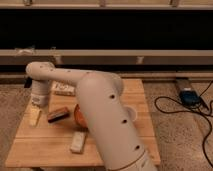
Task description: Knock the eraser over
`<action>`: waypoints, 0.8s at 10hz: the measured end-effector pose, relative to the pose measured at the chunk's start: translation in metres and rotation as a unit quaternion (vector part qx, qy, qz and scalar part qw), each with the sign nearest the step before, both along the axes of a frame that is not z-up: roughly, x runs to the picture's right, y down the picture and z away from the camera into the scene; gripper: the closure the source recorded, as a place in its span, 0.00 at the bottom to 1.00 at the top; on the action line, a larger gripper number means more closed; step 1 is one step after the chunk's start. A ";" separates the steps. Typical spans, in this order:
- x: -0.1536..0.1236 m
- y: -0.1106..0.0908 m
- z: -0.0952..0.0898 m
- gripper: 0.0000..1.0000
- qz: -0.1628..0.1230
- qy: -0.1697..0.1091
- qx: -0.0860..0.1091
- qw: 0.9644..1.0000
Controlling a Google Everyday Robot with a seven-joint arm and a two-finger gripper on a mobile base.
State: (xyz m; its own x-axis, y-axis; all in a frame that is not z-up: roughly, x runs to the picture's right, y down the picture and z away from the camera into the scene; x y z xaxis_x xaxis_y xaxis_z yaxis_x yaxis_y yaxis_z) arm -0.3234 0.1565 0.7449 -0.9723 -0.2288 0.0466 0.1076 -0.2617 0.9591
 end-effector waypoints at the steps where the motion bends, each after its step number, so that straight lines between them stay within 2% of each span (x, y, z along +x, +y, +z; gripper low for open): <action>1: 0.007 -0.002 0.000 0.20 0.020 0.006 0.000 1.000; 2: 0.015 -0.009 -0.003 0.20 0.045 0.003 0.007 0.999; 4: 0.019 -0.024 -0.014 0.20 0.073 -0.018 0.025 0.997; 7: 0.027 -0.053 -0.026 0.20 0.111 -0.049 0.075 0.990; 8: 0.029 -0.058 -0.028 0.20 0.116 -0.054 0.084 0.988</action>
